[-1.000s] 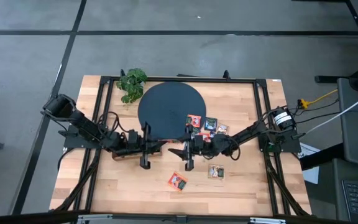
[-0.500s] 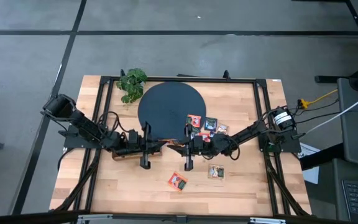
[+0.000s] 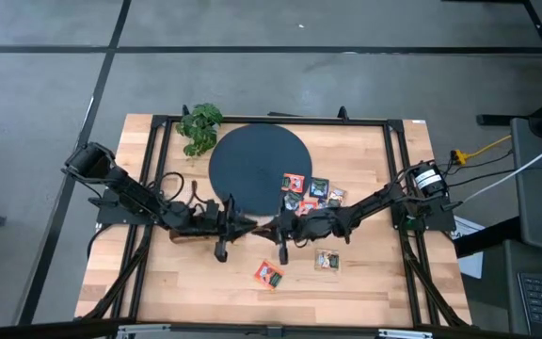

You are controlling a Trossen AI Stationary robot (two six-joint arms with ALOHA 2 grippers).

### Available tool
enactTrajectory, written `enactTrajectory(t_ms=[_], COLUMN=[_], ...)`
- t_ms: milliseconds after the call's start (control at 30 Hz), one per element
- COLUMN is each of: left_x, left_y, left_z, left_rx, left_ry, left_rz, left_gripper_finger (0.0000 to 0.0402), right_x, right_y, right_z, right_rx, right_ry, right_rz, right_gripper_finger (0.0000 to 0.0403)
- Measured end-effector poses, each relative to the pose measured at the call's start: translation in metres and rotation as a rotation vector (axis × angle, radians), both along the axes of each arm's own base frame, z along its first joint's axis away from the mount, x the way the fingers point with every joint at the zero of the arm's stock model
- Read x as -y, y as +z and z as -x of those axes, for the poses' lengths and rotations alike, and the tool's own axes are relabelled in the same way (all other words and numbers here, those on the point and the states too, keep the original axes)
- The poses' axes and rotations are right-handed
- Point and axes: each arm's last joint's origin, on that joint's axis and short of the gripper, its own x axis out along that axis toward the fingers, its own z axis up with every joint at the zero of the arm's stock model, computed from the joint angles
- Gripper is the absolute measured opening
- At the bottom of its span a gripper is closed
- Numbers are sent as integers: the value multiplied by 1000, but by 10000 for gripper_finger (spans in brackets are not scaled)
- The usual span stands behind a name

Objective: Pick & Place Tea
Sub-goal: Put the orange tea bag into the middle section of the wooden organizer

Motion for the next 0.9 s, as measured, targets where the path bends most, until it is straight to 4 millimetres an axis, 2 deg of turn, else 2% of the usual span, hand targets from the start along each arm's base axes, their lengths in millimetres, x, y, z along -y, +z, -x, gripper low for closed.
enactTrajectory(t_ms=[167, 300, 667, 900], left_x=[-2, -3, -9, -20], left_y=[-14, -21, -14, -9], left_z=[-5, -12, -33, -39], left_rx=[-137, -281, -691, -756], left_ry=[-156, -208, -296, -347], left_rz=[118, 168, 172, 189], left_gripper_finger=[48, 48, 47, 47], right_x=[-3, -5, -7, -7], right_y=[-14, -24, -36, -37], right_z=[2, 5, 11, 11], right_rx=[-163, -280, -457, -471], right_ry=[111, 176, 254, 275], right_rz=[-98, -163, -261, -267], right_gripper_finger=[6, 6, 9, 7])
